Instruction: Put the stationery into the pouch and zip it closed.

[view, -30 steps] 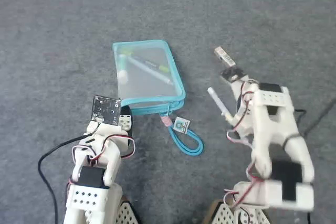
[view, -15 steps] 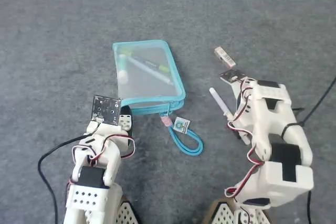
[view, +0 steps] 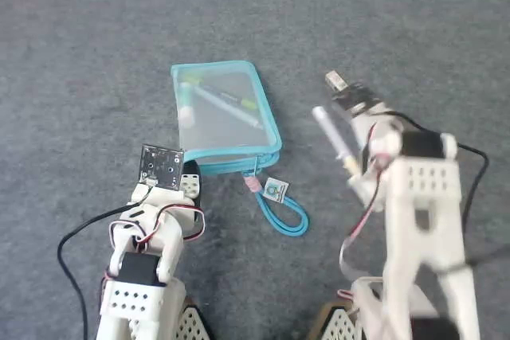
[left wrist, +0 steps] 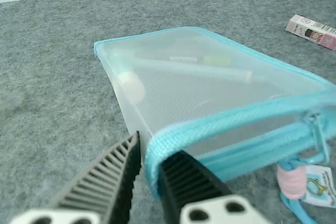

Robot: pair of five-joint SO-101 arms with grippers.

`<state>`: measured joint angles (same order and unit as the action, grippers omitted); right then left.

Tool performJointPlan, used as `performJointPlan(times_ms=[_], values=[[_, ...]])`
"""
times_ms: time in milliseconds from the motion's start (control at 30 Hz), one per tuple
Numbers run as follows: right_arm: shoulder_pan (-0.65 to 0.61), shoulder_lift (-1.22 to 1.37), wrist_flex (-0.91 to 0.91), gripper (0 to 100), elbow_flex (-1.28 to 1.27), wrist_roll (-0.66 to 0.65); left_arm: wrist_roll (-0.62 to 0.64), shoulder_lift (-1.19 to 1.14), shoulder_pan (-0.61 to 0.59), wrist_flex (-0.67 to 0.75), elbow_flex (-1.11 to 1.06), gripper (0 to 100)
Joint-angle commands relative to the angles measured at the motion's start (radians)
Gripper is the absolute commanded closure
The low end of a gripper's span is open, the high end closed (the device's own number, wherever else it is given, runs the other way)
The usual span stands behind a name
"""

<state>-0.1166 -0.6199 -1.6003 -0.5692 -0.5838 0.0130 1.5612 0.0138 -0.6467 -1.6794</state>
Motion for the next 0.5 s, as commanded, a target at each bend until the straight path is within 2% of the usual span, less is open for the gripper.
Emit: performJointPlan(times_ms=[0,67,167,467], values=[[-0.268,-0.193,-0.179,99.1,0.066,0.008,-0.002,0.006,-0.006,0.025,0.008,99],[-0.39,-0.205,-0.2,99.1,0.063,0.02,-0.002,0.006,-0.006,0.025,0.007,99],[-0.458,-0.143,-0.193,99.1,0.06,0.046,-0.002,0.006,-0.006,0.026,-0.001,99],[-0.476,0.213,-0.188,99.1,0.216,0.143,-0.002,0.006,-0.006,0.026,-0.001,99]])
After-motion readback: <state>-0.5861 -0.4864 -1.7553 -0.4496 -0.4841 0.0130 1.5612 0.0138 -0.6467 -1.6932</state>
